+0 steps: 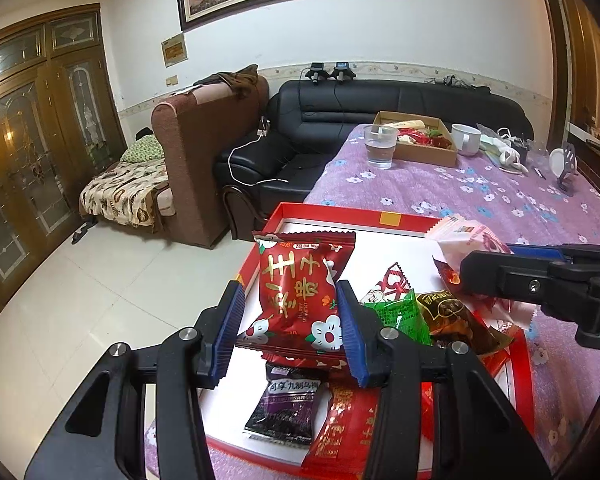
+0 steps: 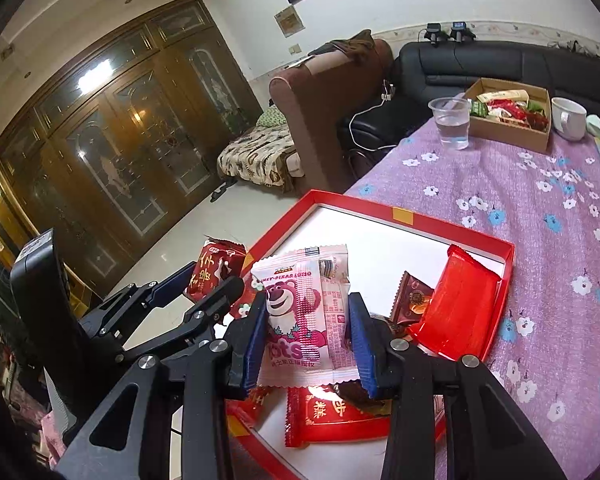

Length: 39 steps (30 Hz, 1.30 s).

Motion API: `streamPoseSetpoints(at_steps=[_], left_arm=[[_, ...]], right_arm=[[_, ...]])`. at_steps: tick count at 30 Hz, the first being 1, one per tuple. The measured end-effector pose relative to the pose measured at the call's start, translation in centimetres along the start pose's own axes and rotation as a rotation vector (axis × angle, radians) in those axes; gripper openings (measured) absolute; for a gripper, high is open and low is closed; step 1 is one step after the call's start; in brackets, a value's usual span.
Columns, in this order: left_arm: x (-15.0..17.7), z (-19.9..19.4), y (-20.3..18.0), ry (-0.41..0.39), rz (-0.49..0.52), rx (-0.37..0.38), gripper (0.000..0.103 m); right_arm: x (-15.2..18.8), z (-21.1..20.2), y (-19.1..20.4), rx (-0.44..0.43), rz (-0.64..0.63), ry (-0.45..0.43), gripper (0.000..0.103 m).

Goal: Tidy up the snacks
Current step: 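Hold both packets above the tray, then open both tools to release them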

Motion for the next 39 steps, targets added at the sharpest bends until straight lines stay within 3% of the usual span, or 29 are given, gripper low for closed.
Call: streamPoseSetpoints(at_steps=[22, 39], left_arm=[[-0.4, -5.1, 0.7, -0.130, 0.005, -0.054, 0.045], [-0.8, -4.0, 1.3, -0.133, -0.009, -0.091, 0.045]], right_arm=[[-0.2, -4.1, 3.1, 0.021, -0.069, -0.087, 0.039], [-0.1, -2.7, 2.3, 0.015, -0.041, -0.068, 0.039]])
Point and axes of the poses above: each gripper's, at about its wrist camera, not at the fingertips, and z roughly the way its jaws point, y to its left, x to its underside, the point moved 3 cm from there along z, roughly the way its jaws point, and after that the axes turned 15 degrees about -z, right-handed, at the moved point
